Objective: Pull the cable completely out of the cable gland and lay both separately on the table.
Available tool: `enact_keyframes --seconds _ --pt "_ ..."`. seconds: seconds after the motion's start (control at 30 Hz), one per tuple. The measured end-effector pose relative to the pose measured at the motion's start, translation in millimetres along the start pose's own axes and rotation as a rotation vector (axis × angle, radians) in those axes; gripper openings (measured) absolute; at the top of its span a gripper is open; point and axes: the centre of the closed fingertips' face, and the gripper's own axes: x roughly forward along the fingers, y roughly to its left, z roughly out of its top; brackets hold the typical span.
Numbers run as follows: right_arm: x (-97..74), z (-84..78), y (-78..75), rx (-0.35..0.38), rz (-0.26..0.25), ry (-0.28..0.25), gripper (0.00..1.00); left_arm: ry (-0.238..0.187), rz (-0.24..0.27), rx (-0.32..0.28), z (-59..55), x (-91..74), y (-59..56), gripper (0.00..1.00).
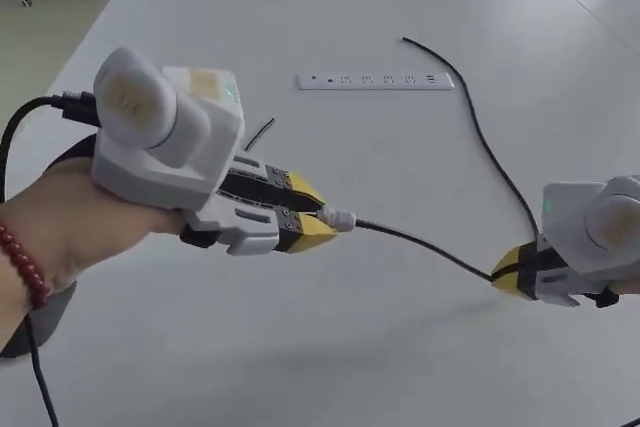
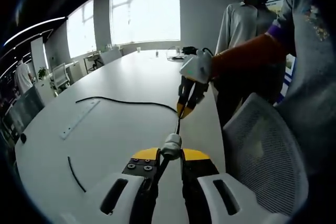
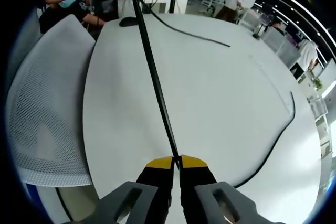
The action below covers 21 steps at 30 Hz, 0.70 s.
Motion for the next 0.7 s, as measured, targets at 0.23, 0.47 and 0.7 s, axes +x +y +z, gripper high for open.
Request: enact_keyframes --seconds 0.23,0.47,0.7 --pt "2.2 -3.7 -0.9 0.004 -0.005 0.001 0.00 0.007 0.004 -0.010 0.2 7.1 -0.8 0.16" --pt "2.8 -2.4 -4.1 0.014 -0.012 -0.009 0.00 0.011 0.010 -0.022 -0.9 12.6 -1.1 0.16" --pt "0.9 -0.1 -5.1 0.014 -0.014 -0.012 0.00 0.006 0.021 -0.024 1.6 13.0 1.2 0.16"
